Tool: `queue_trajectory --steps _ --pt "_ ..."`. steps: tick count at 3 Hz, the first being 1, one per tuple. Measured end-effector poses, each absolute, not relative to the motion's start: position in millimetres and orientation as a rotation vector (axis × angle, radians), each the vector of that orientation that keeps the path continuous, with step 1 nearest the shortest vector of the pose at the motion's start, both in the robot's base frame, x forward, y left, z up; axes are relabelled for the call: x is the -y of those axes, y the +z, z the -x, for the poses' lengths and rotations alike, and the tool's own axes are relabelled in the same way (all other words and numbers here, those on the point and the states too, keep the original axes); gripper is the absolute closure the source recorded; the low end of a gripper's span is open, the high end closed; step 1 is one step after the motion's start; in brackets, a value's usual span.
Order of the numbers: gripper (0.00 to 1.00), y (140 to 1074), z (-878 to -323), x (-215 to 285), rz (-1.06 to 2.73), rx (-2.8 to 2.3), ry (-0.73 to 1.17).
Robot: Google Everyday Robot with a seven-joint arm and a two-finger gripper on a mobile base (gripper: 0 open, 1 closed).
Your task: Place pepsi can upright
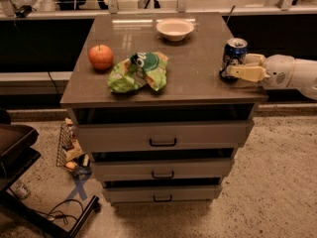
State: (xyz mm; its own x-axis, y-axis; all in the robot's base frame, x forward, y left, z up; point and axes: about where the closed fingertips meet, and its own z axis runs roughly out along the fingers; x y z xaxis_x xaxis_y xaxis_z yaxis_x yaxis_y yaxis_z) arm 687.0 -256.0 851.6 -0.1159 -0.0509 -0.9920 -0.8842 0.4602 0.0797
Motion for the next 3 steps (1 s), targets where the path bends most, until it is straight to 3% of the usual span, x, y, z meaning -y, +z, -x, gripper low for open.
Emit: queue_trajectory --steps 1,2,3 --pt "0.13 851.3 -688.0 252.4 0.856 -1.524 0.886" --pt "0.00 851.1 -688.9 249.2 0.859 -1.523 0.890" --pt "0.00 851.1 -688.9 249.2 0.859 -1.523 0.890"
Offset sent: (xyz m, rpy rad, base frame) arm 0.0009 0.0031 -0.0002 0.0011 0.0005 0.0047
